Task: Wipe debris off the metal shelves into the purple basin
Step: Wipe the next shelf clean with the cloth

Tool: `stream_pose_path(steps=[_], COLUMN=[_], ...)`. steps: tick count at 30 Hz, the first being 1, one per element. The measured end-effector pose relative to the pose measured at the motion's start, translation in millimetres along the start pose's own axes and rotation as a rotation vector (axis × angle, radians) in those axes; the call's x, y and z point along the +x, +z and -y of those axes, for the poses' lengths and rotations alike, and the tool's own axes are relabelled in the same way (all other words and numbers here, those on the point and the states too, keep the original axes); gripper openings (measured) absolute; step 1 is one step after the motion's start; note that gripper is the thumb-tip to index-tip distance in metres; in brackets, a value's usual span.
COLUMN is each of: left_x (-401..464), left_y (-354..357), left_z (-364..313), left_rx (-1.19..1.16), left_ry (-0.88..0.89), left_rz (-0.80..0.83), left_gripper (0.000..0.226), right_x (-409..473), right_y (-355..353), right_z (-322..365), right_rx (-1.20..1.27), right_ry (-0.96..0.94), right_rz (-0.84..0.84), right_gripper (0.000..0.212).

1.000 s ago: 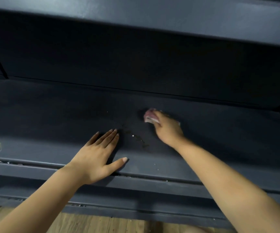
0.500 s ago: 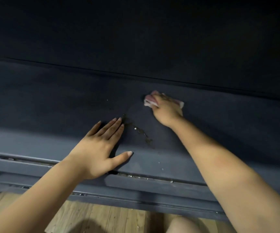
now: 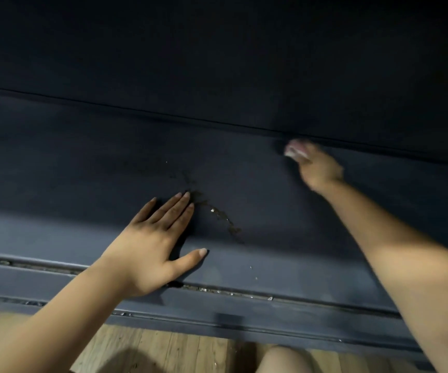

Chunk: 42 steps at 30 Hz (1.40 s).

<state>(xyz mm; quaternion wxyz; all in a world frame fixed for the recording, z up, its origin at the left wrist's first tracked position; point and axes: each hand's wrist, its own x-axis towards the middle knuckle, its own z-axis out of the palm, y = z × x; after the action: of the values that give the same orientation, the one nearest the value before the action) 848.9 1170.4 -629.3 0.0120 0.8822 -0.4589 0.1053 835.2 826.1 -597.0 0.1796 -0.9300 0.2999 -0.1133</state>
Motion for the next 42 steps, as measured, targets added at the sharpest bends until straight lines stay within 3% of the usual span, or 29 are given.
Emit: stream_pose_path(steps=[2,6,16,19,23,25,27,31,42], left_x=[-0.2,0.1,0.6,-0.3,0.2,-0.2,-0.2,0.2,0.1], left_y=[0.8,1.1,-0.5,-0.3,0.2,0.4,-0.5,-0.2,0.9], left_z=[0.3,0.0,-1.3,-1.9,-0.7,-1.1,-1.4,-1.1,-0.9], left_rx=[-0.004,-0.001,-0.001,-0.004,-0.019,-0.019,-0.017,-0.013,-0.034], left_ry=[0.006,0.008,0.006,0.008,0.007,0.005,0.004,0.010,0.008], left_rz=[-0.004,-0.009,-0.008,-0.003,-0.011,-0.018,-0.020,-0.020,-0.020], left_gripper=[0.085,0.085,0.085,0.085,0.084,0.083,0.083,0.082,0.083], right_x=[13.0,25.7,-30.8,-24.8,14.3,30.3,36.3,37.1,18.6], right_y=[-6.2,1.8,45.8,42.3,26.9,20.4,19.1,27.5,62.6], right_z=[-23.3,-3.7,108.0,103.6,69.3,47.6,36.2,48.7,143.8], right_rx=[-0.057,-0.100,-0.039,0.061,0.145,0.134,0.087,0.013,0.007], right_ry=[0.156,0.139,-0.590,-0.548,-0.283,-0.091,-0.032,-0.149,-0.532], right_rz=[0.013,0.039,0.250,0.307,0.052,0.006,0.019,0.009,0.265], right_gripper=[0.045,0.048,0.045,0.044,0.043,0.042,0.038,0.036,0.043])
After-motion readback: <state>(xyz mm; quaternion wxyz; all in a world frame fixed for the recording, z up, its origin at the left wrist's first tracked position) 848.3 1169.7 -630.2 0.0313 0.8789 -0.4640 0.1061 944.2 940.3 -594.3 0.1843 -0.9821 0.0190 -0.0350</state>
